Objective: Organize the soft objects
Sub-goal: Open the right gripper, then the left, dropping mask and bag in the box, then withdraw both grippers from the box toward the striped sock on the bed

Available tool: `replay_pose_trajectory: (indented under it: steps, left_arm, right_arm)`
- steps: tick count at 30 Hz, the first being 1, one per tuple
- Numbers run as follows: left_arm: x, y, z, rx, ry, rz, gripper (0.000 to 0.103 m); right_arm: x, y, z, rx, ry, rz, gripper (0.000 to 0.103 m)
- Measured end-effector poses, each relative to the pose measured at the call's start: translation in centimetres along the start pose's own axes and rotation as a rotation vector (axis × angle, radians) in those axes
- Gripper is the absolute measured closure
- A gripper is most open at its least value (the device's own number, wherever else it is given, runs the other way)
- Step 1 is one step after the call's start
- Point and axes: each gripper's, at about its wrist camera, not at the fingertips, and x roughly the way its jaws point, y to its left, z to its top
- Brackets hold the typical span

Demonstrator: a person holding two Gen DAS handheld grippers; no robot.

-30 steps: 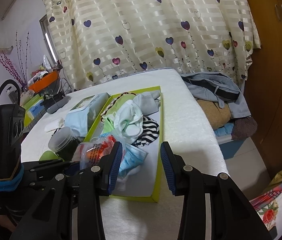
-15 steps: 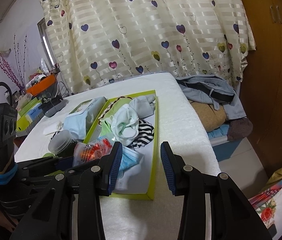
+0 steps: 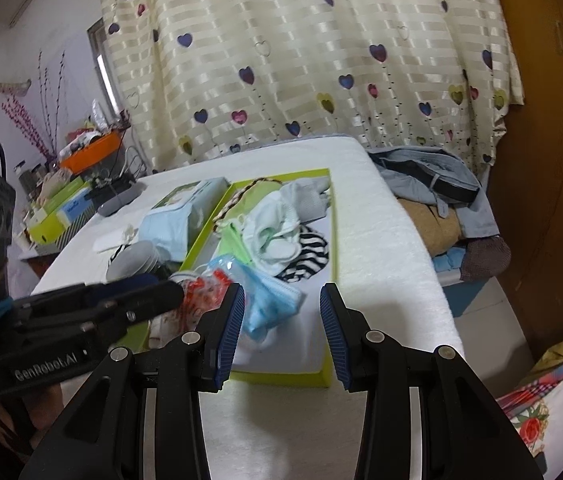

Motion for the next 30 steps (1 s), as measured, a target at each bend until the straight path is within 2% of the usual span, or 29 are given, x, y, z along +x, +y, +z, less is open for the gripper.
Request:
replay_pose_trajectory:
  steps: [6,7,8,9,13,16,26,30]
  left_arm:
    - [-1.5,1.3,0.2,-0.023,-0.032,0.013,0.066]
    - [-1.8,1.5,0.2,-0.026,-0.038,0.016,0.066]
    - [-2.0,1.7,0.2,-0.029,-0.042,0.020,0.066]
    - [-2.2,2.0,0.2,-0.033,-0.047,0.026,0.066]
    - [-3.0,3.1,0.3,-0.054,-0.062,0.034,0.066]
    - [-3.6,3.7,0.3,-0.065,-0.078,0.042,0.066]
    - [-4.2,5.3,0.1,-0.096,-0.087,0.045,0.066]
    - [-4.3,5.7,0.1,-0.104,-0.090,0.049,0.066]
  right_arm:
    - [0.9,2.2,-0.6,-0.079,0.034,0.035,0.063]
    - [1.2,2.6,-0.7,-0.091,0.043,0.041,0.068]
    - [1.4,2.9,-0.9,-0.100,0.052,0.046,0.082]
    - [1.7,3.2,-1.0,-0.111,0.065,0.053,0.086]
    - [3.1,4.6,-1.7,-0.151,0.112,0.070,0.088]
    - [4.1,5.2,-1.8,-0.166,0.142,0.050,0.088]
    - [7.2,3.9,0.0,-0.107,0.150,0.030,0.087]
    - [6.4,3.9,0.2,-0.103,0.134,0.007,0.086]
